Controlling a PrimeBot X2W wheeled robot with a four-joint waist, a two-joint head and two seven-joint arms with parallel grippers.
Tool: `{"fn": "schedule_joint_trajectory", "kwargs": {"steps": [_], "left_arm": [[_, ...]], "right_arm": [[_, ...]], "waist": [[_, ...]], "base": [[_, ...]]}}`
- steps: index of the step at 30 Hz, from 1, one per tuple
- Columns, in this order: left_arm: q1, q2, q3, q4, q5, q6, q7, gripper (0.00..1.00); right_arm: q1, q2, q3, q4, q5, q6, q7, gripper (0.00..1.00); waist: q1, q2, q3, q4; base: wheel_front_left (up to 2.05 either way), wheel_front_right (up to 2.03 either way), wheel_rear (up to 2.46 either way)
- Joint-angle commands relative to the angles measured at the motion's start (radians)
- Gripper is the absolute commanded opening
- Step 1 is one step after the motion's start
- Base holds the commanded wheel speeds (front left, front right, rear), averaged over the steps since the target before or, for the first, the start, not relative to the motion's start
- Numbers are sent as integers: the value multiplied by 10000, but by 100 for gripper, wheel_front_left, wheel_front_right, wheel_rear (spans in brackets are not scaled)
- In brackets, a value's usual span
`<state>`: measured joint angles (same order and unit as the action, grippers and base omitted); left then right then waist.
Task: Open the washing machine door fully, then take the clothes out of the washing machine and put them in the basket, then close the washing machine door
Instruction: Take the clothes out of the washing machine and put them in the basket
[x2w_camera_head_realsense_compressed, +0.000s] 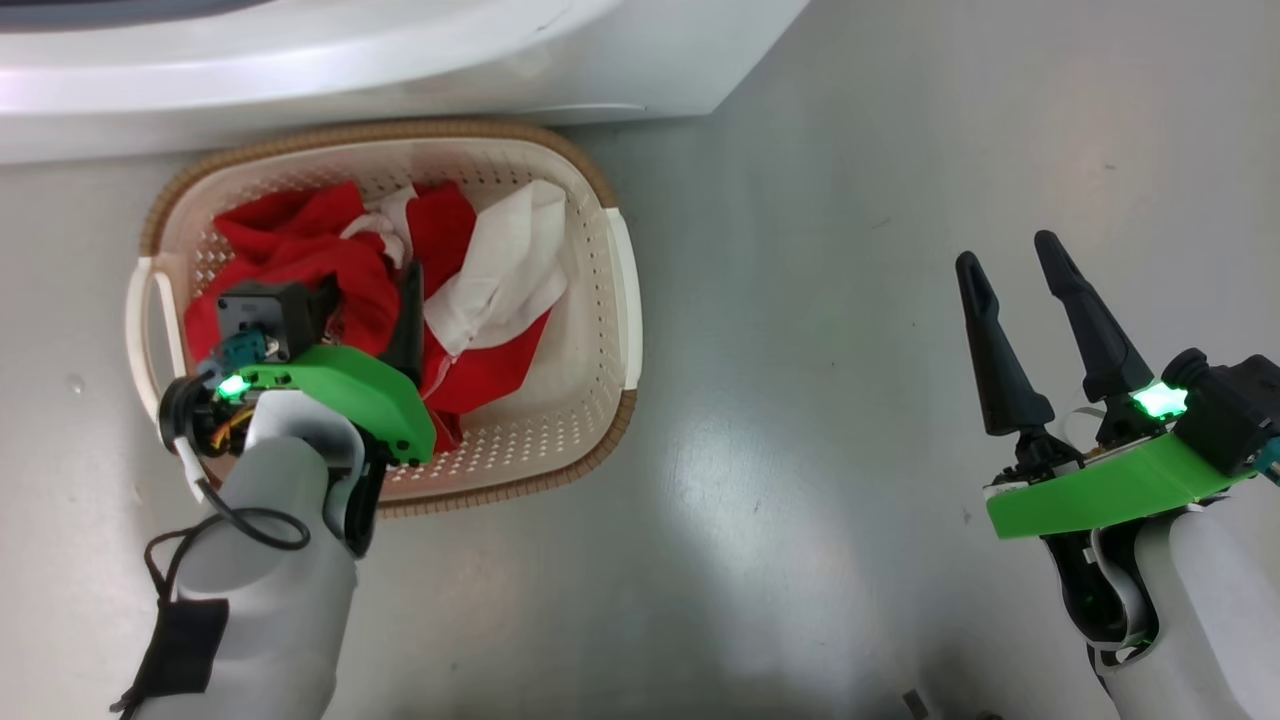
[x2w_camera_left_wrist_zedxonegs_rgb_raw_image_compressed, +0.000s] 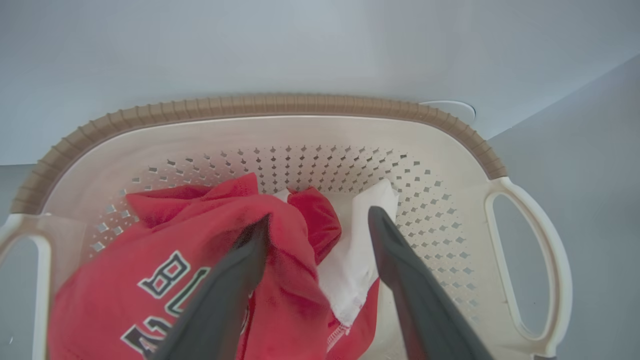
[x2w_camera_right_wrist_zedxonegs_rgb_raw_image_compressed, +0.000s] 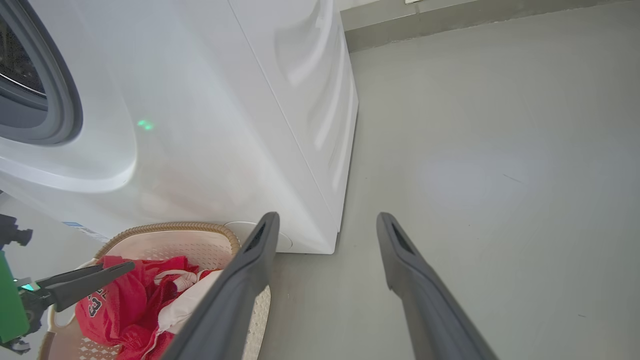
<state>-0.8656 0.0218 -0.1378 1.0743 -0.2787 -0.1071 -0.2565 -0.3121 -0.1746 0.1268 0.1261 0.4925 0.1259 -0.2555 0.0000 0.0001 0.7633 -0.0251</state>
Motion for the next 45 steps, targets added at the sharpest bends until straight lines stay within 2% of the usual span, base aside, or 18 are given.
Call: {"fn": "schedule_joint_trajectory", "kwargs": {"steps": [1, 13, 45], "left_arm": [[388, 285, 138, -204, -121, -48, -53, 100], [1206, 285, 232, -911, -262, -69, -53, 100], [5172, 285, 1891, -6001, 797, -157, -53, 100]], "right_arm": [[210, -53, 239, -153, -22, 48, -63, 100], [386, -108, 314, 51, 22, 48, -63, 100], [2123, -301, 515, 732, 224, 48, -63, 100]], "waist": [[0, -1, -154, 39], [0, -1, -1206, 191], [0, -1, -5095, 424]], "base": [[0, 0, 0], [0, 0, 0], [0, 0, 0]]}}
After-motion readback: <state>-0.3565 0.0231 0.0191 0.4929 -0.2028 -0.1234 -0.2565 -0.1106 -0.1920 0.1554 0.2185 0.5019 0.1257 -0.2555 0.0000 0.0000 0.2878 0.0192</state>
